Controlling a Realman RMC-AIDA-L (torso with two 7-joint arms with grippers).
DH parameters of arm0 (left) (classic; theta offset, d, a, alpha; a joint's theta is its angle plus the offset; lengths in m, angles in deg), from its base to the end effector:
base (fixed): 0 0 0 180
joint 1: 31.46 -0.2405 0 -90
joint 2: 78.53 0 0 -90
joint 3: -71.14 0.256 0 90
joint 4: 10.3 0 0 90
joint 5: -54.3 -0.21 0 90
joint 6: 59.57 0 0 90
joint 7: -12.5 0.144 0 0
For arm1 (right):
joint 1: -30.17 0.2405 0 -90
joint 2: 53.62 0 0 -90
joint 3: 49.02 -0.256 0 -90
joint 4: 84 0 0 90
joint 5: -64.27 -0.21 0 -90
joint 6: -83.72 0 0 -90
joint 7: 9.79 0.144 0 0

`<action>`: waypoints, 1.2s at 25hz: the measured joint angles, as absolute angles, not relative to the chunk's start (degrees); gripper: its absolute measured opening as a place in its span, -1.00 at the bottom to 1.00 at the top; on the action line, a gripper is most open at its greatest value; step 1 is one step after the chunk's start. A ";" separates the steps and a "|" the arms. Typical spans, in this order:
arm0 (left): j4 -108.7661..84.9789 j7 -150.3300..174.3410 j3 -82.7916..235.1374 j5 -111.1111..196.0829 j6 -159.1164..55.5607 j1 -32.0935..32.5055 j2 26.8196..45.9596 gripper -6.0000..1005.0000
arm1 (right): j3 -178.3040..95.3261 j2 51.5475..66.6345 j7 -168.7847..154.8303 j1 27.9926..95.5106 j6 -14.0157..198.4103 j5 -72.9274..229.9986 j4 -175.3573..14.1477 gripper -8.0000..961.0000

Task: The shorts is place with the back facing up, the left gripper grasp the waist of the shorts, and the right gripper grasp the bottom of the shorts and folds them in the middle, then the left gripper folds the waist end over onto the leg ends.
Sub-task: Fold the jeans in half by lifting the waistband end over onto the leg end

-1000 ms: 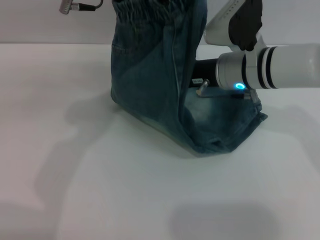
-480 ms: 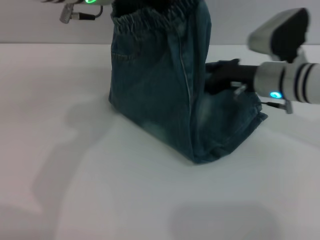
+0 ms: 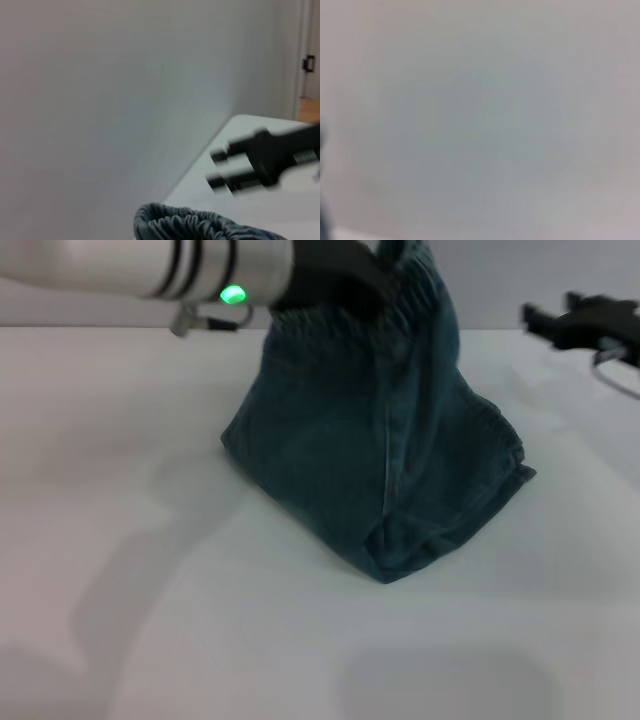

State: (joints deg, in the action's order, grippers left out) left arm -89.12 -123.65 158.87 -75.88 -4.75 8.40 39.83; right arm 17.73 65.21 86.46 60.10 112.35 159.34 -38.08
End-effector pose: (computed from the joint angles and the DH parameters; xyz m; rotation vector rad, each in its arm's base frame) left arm -0.0559 0.4063 -0.0130 -2.5542 -0.2935 -0.2382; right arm 0.2658 0.4360 0.0289 -1.9497 0.7954 0.4245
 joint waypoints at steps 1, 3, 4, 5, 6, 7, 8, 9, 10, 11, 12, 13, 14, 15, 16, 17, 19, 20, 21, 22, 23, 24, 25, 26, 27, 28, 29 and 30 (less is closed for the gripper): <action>-88.07 -123.64 160.53 -75.34 -5.68 8.59 39.85 -0.81 | 16.00 65.21 86.45 59.98 112.38 159.33 -37.90 0.26; -88.07 -123.64 160.53 -75.34 -5.68 8.59 39.85 -0.79 | 13.44 65.20 86.44 59.62 112.56 159.32 -37.36 0.26; -87.07 -123.64 162.09 -74.87 -6.72 8.78 39.85 -0.78 | 12.58 65.20 86.43 59.38 112.64 159.30 -37.04 0.26; -85.26 -123.67 165.62 -74.08 -10.30 8.91 39.93 -0.76 | 12.01 65.20 86.43 59.14 112.72 159.30 -36.70 0.26; -84.83 -123.78 166.36 -73.91 -11.38 8.91 39.95 -0.75 | 11.82 65.20 86.42 58.84 112.75 159.29 -36.38 0.26; -84.33 -123.91 167.03 -73.76 -12.28 8.98 39.96 -0.74 | 11.74 65.20 86.41 58.67 112.79 159.29 -36.18 0.26; -83.36 -124.20 167.62 -73.56 -13.05 9.46 39.96 -0.73 | 11.71 65.20 86.41 58.48 112.84 159.28 -36.04 0.26; -83.24 -124.21 167.64 -73.51 -13.06 9.52 39.97 -0.71 | 11.73 65.20 86.40 58.32 112.82 159.27 -35.97 0.26; -82.26 -124.32 167.72 -73.18 -13.16 10.12 39.98 -0.70 | 11.82 65.20 86.39 58.22 112.84 159.27 -35.94 0.26; -81.30 -124.41 167.77 -72.80 -13.40 10.58 40.01 -0.69 | 11.88 65.20 86.39 58.18 112.85 159.27 -35.94 0.26; -80.93 -124.45 167.81 -72.64 -13.62 10.75 40.04 -0.67 | 11.96 65.20 86.38 58.15 112.94 159.27 -35.98 0.26; -80.23 -124.53 168.00 -72.30 -14.27 11.02 40.07 -0.66 | 11.96 65.21 86.38 58.13 113.17 159.27 -36.09 0.26; -79.89 -124.57 168.34 -72.09 -15.03 11.08 40.10 -0.65 | 11.88 65.20 86.37 58.07 113.46 159.27 -36.16 0.26; -79.81 -124.58 168.59 -71.97 -15.55 11.03 40.11 -0.64 | 11.79 65.20 86.37 57.95 113.77 159.27 -36.24 0.26; -79.84 -124.59 168.73 -71.92 -15.89 10.92 40.12 -0.62 | 11.67 65.20 86.37 57.83 113.99 159.27 -36.24 0.26; -79.99 -124.59 168.91 -71.87 -16.35 10.75 40.12 -0.61 | 11.59 65.21 86.36 57.66 114.13 159.27 -36.22 0.26; -80.22 -124.57 169.03 -71.82 -16.89 10.54 40.13 -0.59 | 11.55 65.24 86.36 57.42 114.22 159.27 -36.14 0.26; -80.26 -124.53 169.11 -71.81 -17.03 10.52 40.13 -0.57 | 11.55 65.26 86.36 57.34 114.23 159.27 -36.12 0.26; -80.26 -124.53 169.11 -71.81 -17.03 10.52 40.13 -0.56 | 11.54 65.27 86.36 57.24 114.23 159.26 -36.11 0.26; -80.30 -124.45 169.18 -71.81 -17.25 10.52 40.12 -0.55 | 11.54 65.27 86.36 57.12 114.23 159.09 -36.11 0.26; -80.31 -124.45 169.18 -71.81 -17.30 10.52 40.12 -0.54 | 11.52 65.28 86.35 56.98 114.23 158.80 -36.09 0.26; -80.37 -124.46 169.19 -71.80 -17.60 10.48 40.12 -0.52 | 11.52 65.27 86.33 56.82 114.23 158.42 -36.05 0.26; -80.53 -124.54 169.24 -71.80 -18.37 10.18 40.09 -0.51 | 11.51 65.26 86.22 56.63 114.23 157.83 -36.01 0.26; -80.53 -124.54 169.24 -71.80 -18.37 10.18 40.09 -0.37 | 11.53 65.23 85.99 56.38 114.23 157.10 -35.88 0.26; -80.70 -124.57 169.26 -71.78 -18.89 9.82 40.07 -0.23 | 11.62 65.20 85.78 56.17 114.28 156.53 -35.60 0.26; -81.13 -124.59 169.29 -71.76 -19.64 9.19 40.04 -0.10 | 11.75 65.17 85.52 55.88 114.54 156.04 -35.20 0.26; -81.44 -124.60 169.29 -71.75 -20.21 8.78 40.03 0.02 | 11.87 65.15 85.24 55.58 115.00 155.74 -34.71 0.26; -81.84 -124.60 169.29 -71.66 -20.86 8.20 40.04 0.13 | 11.81 65.12 84.90 55.28 116.33 155.64 -34.00 0.26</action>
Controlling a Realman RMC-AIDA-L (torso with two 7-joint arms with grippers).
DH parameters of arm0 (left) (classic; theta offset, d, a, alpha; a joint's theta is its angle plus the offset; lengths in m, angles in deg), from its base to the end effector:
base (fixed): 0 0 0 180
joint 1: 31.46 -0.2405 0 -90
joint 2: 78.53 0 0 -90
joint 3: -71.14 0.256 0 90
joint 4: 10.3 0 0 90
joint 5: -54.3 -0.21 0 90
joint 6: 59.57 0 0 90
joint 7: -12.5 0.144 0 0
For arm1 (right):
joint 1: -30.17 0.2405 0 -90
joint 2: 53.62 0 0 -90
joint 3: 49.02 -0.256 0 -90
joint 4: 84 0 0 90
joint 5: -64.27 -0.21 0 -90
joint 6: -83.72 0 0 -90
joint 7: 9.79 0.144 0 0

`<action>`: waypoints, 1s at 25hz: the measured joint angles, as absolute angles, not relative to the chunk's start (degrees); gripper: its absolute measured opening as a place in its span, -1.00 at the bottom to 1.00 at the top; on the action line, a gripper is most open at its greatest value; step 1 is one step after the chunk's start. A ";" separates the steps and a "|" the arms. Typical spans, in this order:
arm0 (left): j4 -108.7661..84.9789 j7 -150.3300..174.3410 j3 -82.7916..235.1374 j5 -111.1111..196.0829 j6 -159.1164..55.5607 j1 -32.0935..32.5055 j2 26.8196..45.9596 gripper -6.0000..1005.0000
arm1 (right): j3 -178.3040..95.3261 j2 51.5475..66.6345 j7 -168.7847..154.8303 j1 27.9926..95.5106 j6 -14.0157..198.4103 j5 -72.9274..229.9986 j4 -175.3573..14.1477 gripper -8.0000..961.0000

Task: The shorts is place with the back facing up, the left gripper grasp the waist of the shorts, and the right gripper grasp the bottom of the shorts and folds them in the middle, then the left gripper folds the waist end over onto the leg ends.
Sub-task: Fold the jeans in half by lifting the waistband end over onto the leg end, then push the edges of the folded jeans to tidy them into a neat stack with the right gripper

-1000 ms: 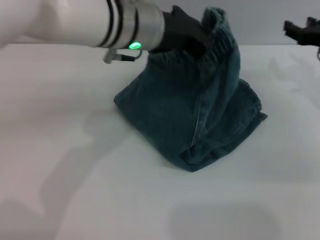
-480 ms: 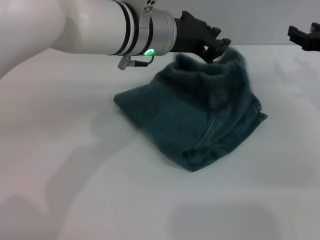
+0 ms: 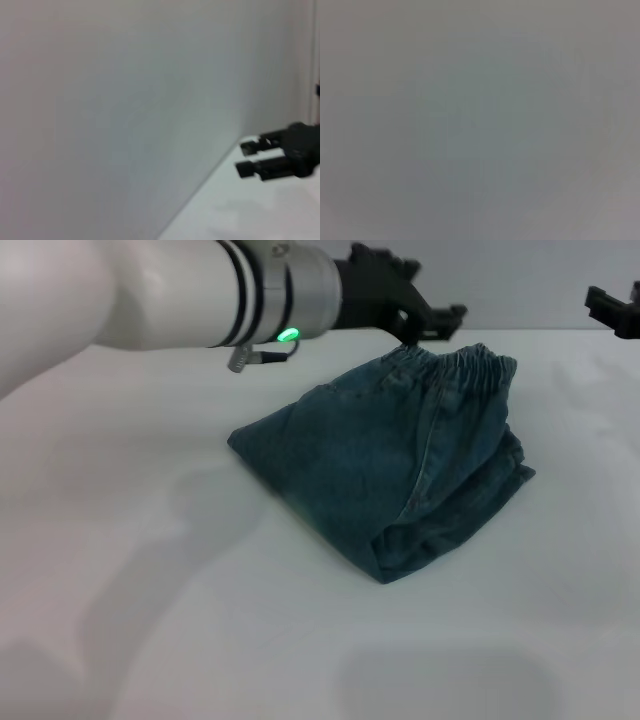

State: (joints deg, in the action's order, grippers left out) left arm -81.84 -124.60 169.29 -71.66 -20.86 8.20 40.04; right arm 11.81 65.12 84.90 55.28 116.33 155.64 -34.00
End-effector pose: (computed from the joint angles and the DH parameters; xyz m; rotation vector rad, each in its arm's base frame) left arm -0.0583 0.4066 -0.0541 -2.5140 -0.3127 -0.3267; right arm 0.2879 0.4203 0.0629 -1.8433 0.8415 0.5202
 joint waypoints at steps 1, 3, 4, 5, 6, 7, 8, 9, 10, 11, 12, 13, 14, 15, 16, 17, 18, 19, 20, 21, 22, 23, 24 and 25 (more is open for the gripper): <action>-82.59 -124.60 169.29 -71.39 -22.43 7.01 40.04 0.24 | 11.67 65.09 84.53 54.98 118.32 155.60 -33.19 0.26; -83.82 -124.60 169.17 -70.35 -26.22 4.52 39.98 0.47 | 11.38 64.81 84.03 54.46 127.31 156.67 -30.66 0.26; -84.49 -124.47 169.01 -69.36 -28.71 2.81 39.90 0.51 | 11.39 64.66 84.01 54.46 130.49 157.59 -29.67 0.26; -85.02 -124.24 168.88 -68.18 -31.15 1.24 39.84 0.54 | 11.39 64.66 84.01 54.46 130.49 157.59 -29.67 0.26; -85.38 -124.06 168.80 -67.23 -33.07 0.08 39.81 0.57 | 11.36 64.47 84.00 54.55 134.52 158.88 -28.62 0.26; -85.70 -123.87 168.72 -66.29 -35.03 -1.04 39.76 0.61 | 11.39 64.32 84.01 54.80 138.62 160.43 -27.52 0.26; -86.03 -123.71 168.70 -65.19 -37.66 -2.53 39.73 0.64 | 11.42 64.20 84.02 55.10 142.07 161.87 -26.45 0.26; -86.41 -123.64 168.69 -64.33 -40.23 -3.90 39.70 0.68 | 11.52 64.13 84.17 55.50 145.96 163.53 -25.29 0.26; -86.67 -123.62 168.66 -63.88 -41.95 -4.96 39.67 0.68 | 11.61 64.09 84.62 56.00 150.02 165.47 -24.16 0.26; -87.00 -123.61 168.54 -63.72 -43.16 -6.00 39.66 0.68 | 11.64 64.07 85.12 56.49 153.29 167.04 -23.08 0.26; -87.29 -123.60 168.42 -63.62 -44.04 -6.84 39.63 0.68 | 11.66 64.05 85.69 57.11 156.94 168.76 -22.02 0.26; -87.60 -123.60 168.33 -63.58 -44.52 -7.55 39.62 0.68 | 11.65 64.04 86.46 57.78 160.97 170.56 -20.84 0.26; -87.81 -123.60 168.11 -63.57 -44.80 -8.02 39.59 0.68 | 11.58 64.04 87.00 58.28 163.60 171.64 -20.08 0.26; -87.98 -123.59 167.90 -63.57 -44.97 -8.39 39.57 0.68 | 11.52 64.00 87.71 58.96 166.74 172.88 -19.14 0.26; -88.04 -123.61 167.57 -63.57 -45.05 -8.69 39.54 0.68 | 11.46 63.87 88.71 59.70 169.98 174.11 -18.27 0.26; -88.07 -123.69 167.21 -63.56 -45.05 -8.91 39.53 0.68 | 11.39 63.68 89.77 60.57 173.01 175.30 -17.46 0.26; -88.07 -123.80 166.88 -63.56 -45.02 -9.03 39.53 0.68 | 11.39 63.37 90.91 61.60 175.99 176.53 -16.89 0.26; -88.00 -123.92 166.75 -63.56 -44.96 -9.08 39.51 0.68 | 11.39 63.00 92.08 62.72 178.46 177.65 -16.76 0.26; -87.90 -124.00 166.66 -63.56 -44.92 -9.11 39.51 0.68 | 11.46 62.54 93.59 64.07 181.35 178.98 -16.83 0.26; -87.80 -124.01 166.65 -63.56 -44.93 -9.12 39.51 0.68 | 11.56 62.03 94.95 65.73 183.94 180.34 -17.30 0.26; -87.71 -124.02 166.65 -63.56 -44.94 -9.16 39.51 0.68 | 11.58 61.68 96.11 67.16 186.23 181.73 -17.86 0.26; -87.64 -124.04 166.65 -63.56 -44.95 -9.22 39.51 0.68 | 11.52 61.32 97.73 69.67 189.20 184.16 -19.03 0.26; -87.64 -124.04 166.65 -63.56 -44.95 -9.22 39.51 0.68 | 11.52 61.32 97.73 69.67 189.20 184.16 -19.03 0.26; -87.62 -124.07 166.65 -63.56 -44.92 -9.23 39.51 0.68 | 11.52 61.21 98.39 70.62 190.05 185.28 -19.42 0.26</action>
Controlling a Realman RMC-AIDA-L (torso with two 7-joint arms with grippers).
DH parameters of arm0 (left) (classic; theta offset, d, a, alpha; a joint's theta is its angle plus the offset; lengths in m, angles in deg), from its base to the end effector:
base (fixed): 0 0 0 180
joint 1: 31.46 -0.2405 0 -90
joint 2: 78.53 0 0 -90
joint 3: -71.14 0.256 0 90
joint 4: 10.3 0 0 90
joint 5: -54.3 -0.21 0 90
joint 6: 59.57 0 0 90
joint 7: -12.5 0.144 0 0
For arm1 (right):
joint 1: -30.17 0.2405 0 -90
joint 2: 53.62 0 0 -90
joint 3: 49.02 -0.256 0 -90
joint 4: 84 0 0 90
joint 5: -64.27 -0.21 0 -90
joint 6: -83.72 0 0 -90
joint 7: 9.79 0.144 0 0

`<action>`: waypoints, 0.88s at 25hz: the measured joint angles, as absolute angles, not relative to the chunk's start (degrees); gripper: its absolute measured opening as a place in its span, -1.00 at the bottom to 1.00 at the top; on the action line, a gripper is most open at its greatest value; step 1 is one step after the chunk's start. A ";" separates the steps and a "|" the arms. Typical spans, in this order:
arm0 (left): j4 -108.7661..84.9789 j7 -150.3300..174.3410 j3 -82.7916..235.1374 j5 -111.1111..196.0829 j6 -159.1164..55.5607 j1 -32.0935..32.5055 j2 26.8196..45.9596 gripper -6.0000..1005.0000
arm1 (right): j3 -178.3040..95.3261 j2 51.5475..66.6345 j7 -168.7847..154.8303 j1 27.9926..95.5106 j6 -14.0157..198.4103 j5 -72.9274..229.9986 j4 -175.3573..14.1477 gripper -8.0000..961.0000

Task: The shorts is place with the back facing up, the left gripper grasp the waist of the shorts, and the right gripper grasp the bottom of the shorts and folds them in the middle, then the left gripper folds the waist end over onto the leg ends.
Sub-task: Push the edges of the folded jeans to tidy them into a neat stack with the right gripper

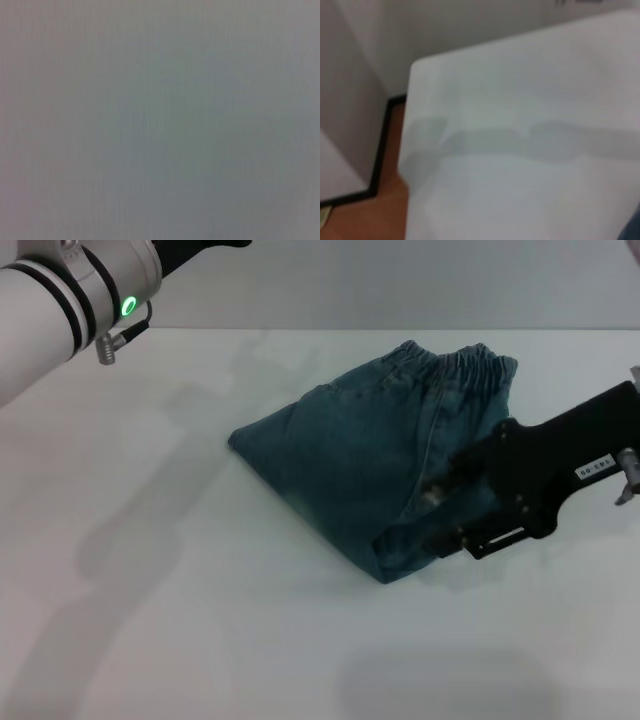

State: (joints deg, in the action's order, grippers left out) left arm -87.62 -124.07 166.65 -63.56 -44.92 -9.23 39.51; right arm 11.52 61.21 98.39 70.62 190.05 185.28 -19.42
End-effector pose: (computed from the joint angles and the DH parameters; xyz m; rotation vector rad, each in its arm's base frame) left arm -0.1316 0.4129 0.0195 -1.9929 -0.5732 -0.6393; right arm 0.1508 0.3453 0.0365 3.0460 -0.3399 -0.1049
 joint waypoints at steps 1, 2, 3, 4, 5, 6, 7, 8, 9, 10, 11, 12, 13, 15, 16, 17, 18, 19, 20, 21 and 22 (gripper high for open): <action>-87.62 -124.09 166.65 -63.56 -44.89 -9.24 39.51 0.68 | 11.64 61.18 98.85 71.21 190.41 186.47 -19.70 0.26; -87.61 -124.12 166.65 -63.56 -44.83 -9.24 39.51 0.68 | 11.82 61.17 99.31 71.95 190.62 187.91 -20.03 0.26; -87.60 -124.14 166.66 -63.56 -44.72 -9.25 39.51 0.68 | 11.95 61.32 99.64 72.77 190.80 189.72 -20.53 0.26; -87.59 -124.17 166.67 -63.56 -44.60 -9.25 39.51 0.68 | 12.09 61.65 99.75 73.46 190.81 191.23 -21.28 0.26; -87.57 -124.19 166.66 -63.56 -44.51 -9.26 39.51 0.68 | 12.11 62.03 99.81 74.14 190.71 192.64 -22.09 0.26; -87.55 -124.21 166.68 -63.56 -44.44 -9.26 39.52 0.68 | 12.28 62.63 99.81 74.92 190.49 194.31 -23.11 0.26; -87.53 -124.22 166.67 -63.56 -44.44 -9.29 39.53 0.68 | 12.51 63.39 99.81 75.67 189.85 196.48 -24.29 0.26; -87.49 -124.23 166.67 -63.56 -44.44 -9.32 39.55 0.68 | 12.78 63.99 99.81 76.33 189.13 198.45 -25.29 0.26; -87.42 -124.24 166.67 -63.56 -44.43 -9.35 39.58 0.68 | 13.27 64.43 99.81 76.84 188.38 200.07 -26.13 0.26; -87.42 -124.24 166.67 -63.56 -44.43 -9.35 39.58 0.68 | 14.23 64.82 99.85 77.31 187.27 201.41 -27.24 0.26; -87.24 -124.24 166.72 -63.56 -44.53 -9.37 39.60 0.68 | 15.29 65.05 99.92 77.67 186.17 202.15 -28.30 0.26; -87.15 -124.25 166.72 -63.56 -44.59 -9.39 39.60 0.68 | 16.50 65.10 100.09 77.99 185.07 202.37 -29.55 0.26; -87.01 -124.25 166.73 -63.56 -44.69 -9.41 39.60 0.68 | 17.39 65.14 100.26 78.32 184.11 202.46 -30.59 0.26; -86.70 -124.29 166.72 -63.50 -44.73 -9.46 39.64 0.68 | 18.72 65.15 100.52 78.85 182.60 202.48 -32.27 0.26; -86.61 -124.31 166.72 -63.41 -44.74 -9.46 39.66 0.68 | 19.28 65.15 100.58 79.04 181.97 202.49 -32.86 0.26; -86.56 -124.32 166.72 -63.32 -44.75 -9.46 39.66 0.68 | 19.83 65.15 100.58 79.13 181.21 202.49 -33.36 0.26; -86.51 -124.34 166.73 -63.26 -44.75 -9.46 39.67 0.68 | 20.20 65.16 100.59 79.16 180.63 202.49 -33.62 0.26; -86.48 -124.34 166.73 -63.26 -44.79 -9.46 39.68 0.68 | 20.67 65.17 100.61 79.18 179.92 202.47 -33.98 0.26; -86.39 -124.35 166.72 -63.23 -44.82 -9.46 39.68 0.68 | 21.04 65.19 100.62 79.18 179.04 202.41 -34.30 0.26; -86.31 -124.35 166.70 -63.19 -44.84 -9.46 39.68 0.68 | 21.37 65.22 100.64 79.19 178.27 202.35 -34.60 0.26; -86.13 -124.35 166.69 -63.13 -44.88 -9.47 39.69 0.68 | 21.76 65.26 100.66 79.19 177.33 202.29 -34.97 0.26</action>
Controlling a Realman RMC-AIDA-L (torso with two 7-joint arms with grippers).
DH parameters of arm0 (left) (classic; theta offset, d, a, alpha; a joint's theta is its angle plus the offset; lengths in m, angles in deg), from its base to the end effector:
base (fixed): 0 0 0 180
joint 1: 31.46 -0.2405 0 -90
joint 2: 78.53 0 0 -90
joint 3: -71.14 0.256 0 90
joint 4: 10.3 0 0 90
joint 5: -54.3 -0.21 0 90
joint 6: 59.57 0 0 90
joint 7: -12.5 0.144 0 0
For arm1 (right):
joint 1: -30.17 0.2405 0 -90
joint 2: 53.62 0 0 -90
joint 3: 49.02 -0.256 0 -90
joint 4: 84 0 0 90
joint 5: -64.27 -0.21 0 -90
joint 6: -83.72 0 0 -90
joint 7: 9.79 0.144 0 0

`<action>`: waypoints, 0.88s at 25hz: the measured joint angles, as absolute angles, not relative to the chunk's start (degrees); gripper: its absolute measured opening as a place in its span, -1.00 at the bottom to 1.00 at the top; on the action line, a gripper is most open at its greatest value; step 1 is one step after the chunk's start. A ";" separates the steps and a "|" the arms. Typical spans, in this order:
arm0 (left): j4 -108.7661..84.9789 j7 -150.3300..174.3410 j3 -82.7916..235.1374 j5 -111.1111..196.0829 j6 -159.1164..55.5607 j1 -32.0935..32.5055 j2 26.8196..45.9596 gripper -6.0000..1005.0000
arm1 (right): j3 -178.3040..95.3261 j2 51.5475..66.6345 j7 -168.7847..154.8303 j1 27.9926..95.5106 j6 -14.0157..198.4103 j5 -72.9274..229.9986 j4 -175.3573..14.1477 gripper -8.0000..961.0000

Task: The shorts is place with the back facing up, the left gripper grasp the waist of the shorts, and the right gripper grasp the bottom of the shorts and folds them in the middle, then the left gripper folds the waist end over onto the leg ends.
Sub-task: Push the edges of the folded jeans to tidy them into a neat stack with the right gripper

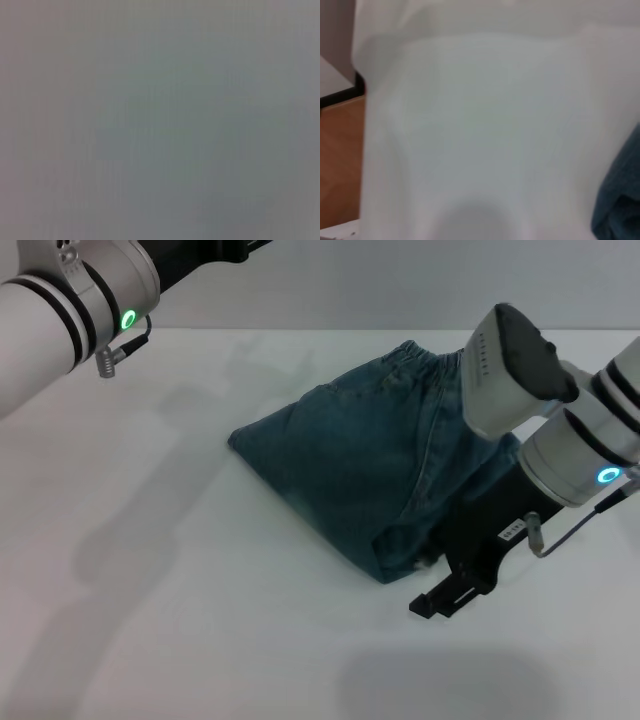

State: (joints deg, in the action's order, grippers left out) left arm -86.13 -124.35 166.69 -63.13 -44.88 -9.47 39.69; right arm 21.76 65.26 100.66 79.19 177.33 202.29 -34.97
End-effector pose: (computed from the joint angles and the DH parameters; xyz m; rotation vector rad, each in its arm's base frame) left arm -0.1405 0.4125 0.0144 -1.9933 -0.6131 -0.6254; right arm 0.1666 0.3577 -0.0417 2.9823 -0.4034 0.4207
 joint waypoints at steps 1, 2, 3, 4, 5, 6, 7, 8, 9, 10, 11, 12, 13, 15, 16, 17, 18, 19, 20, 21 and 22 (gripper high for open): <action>-86.13 -124.35 166.69 -63.13 -44.88 -9.47 39.69 0.68 | 22.19 65.31 100.71 79.20 176.27 202.13 -35.32 0.26; -85.99 -124.35 166.71 -63.02 -44.90 -9.45 39.69 0.68 | 22.73 65.36 100.80 79.22 175.21 201.86 -35.75 0.26; -85.92 -124.35 166.75 -62.97 -44.92 -9.45 39.69 0.68 | 23.32 65.39 100.84 79.25 174.12 201.44 -36.18 0.26; -85.92 -124.35 166.79 -62.96 -44.93 -9.45 39.69 0.68 | 23.87 65.41 100.88 79.27 173.08 200.98 -36.59 0.26; -85.92 -124.35 166.83 -62.96 -44.93 -9.45 39.68 0.68 | 24.35 65.41 100.92 79.27 172.15 200.61 -36.91 0.26; -85.91 -124.35 166.88 -62.95 -44.94 -9.44 39.69 0.68 | 24.95 65.42 100.93 79.29 171.32 200.30 -37.24 0.26; -85.90 -124.35 166.95 -62.95 -44.97 -9.42 39.69 0.68 | 25.49 65.42 100.94 79.33 170.57 199.98 -37.53 0.26; -85.88 -124.35 166.99 -62.95 -44.99 -9.40 39.69 0.68 | 25.97 65.43 100.95 79.37 170.00 199.67 -37.77 0.26; -85.86 -124.35 167.06 -62.94 -45.03 -9.37 39.69 0.68 | 26.37 65.43 100.95 79.44 169.53 199.19 -38.03 0.26; -85.86 -124.35 167.10 -62.93 -45.05 -9.37 39.69 0.68 | 26.68 65.44 100.95 79.51 169.17 198.79 -38.24 0.26; -85.89 -124.35 167.16 -62.91 -45.07 -9.38 39.69 0.68 | 26.87 65.44 100.95 79.56 168.95 198.22 -38.39 0.26; -86.04 -124.35 167.24 -62.89 -45.07 -9.39 39.70 0.68 | 26.96 65.46 100.95 79.61 168.73 197.43 -38.41 0.26; -86.18 -124.35 167.31 -62.87 -45.08 -9.41 39.73 0.68 | 26.96 65.46 100.95 79.61 168.73 197.43 -38.41 0.26; -86.30 -124.35 167.40 -62.86 -45.08 -9.42 39.78 0.68 | 27.22 65.47 100.96 79.69 168.41 196.70 -38.35 0.26; -86.32 -124.35 167.46 -62.86 -45.08 -9.42 39.79 0.68 | 27.45 65.47 100.95 79.74 168.18 196.37 -38.34 0.26; -86.32 -124.35 167.46 -62.86 -45.08 -9.42 39.79 0.68 | 27.67 65.47 100.95 79.80 167.93 196.12 -38.34 0.26; -86.37 -124.35 167.64 -62.86 -45.08 -9.40 39.79 0.68 | 27.87 65.47 100.95 79.87 167.71 195.95 -38.33 0.26; -86.49 -124.35 167.73 -62.86 -45.08 -9.40 39.79 0.68 | 28.06 65.47 100.96 79.94 167.51 195.85 -38.33 0.26; -86.72 -124.35 167.84 -62.85 -45.08 -9.40 39.78 0.68 | 28.21 65.47 101.02 80.00 167.35 195.78 -38.32 0.26; -86.79 -124.35 167.87 -62.85 -45.08 -9.40 39.78 0.68 | 28.31 65.47 101.06 80.07 167.22 195.73 -38.33 0.26; -87.00 -124.35 167.92 -62.86 -45.08 -9.48 39.78 0.68 | 28.37 65.47 101.14 80.16 167.09 195.73 -38.39 0.26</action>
